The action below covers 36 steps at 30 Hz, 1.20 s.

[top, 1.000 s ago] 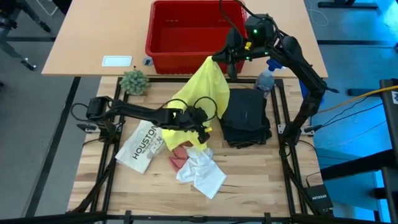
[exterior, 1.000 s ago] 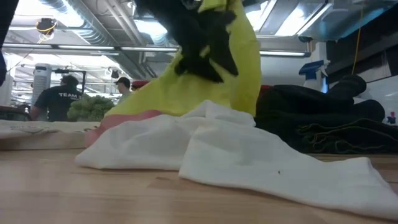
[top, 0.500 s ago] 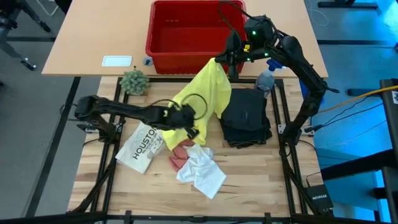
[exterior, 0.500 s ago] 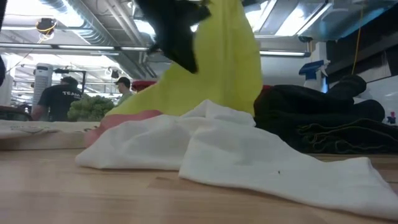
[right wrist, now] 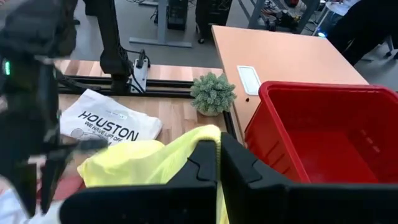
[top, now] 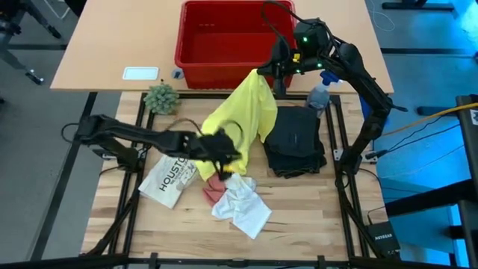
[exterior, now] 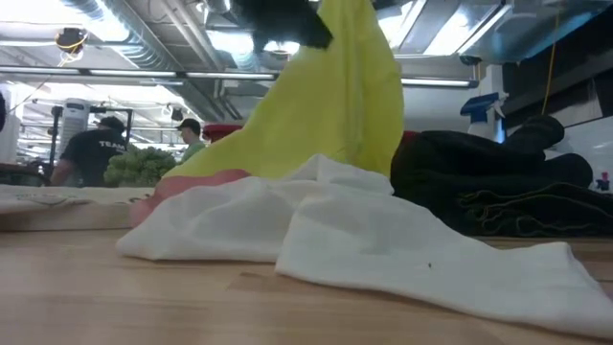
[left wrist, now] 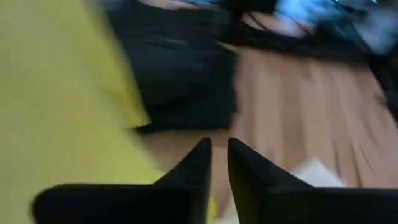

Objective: Fold laundry
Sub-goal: Fold the yellow shirt

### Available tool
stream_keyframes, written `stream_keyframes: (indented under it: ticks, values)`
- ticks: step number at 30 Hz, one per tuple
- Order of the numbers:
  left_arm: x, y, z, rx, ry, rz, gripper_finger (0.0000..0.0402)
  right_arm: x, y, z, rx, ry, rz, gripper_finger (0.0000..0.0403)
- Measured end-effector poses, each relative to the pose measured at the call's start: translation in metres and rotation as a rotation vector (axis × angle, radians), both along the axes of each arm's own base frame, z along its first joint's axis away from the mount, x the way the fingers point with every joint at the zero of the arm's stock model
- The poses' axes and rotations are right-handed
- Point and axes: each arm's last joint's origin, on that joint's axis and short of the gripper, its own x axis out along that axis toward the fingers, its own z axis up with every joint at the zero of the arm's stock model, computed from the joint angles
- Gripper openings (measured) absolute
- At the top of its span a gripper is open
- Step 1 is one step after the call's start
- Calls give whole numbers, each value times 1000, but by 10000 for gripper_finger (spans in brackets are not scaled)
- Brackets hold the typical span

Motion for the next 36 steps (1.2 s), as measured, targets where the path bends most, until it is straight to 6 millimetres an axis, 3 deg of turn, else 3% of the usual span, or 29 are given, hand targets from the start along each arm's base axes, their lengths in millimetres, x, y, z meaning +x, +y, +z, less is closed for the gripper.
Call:
stream_keyframes:
  ticks: [5, 9, 16, 22, 30, 33, 36]
  values:
    - [20, -4, -49, 89, 199, -255, 118, 0, 0, -1, 0, 10, 4, 0]
    - [31, 2, -79, 115, 287, -343, 172, 0, 0, -1, 0, 12, 5, 0]
    - [37, 28, -100, 198, 361, -319, 217, -1, 1, -2, 5, 20, 5, 0]
    - [39, 42, -119, 167, 418, -417, 213, -1, 1, -2, 5, 21, 5, 0]
    - [48, 49, -134, 341, 437, -416, 191, -1, 1, -2, 8, 24, 4, 0]
    - [50, 51, -136, 339, 418, -401, 161, -1, 1, -3, 10, 35, -4, 0]
    - [51, 51, -127, 288, 372, -339, 99, -2, 1, -4, 12, 52, -19, 0]
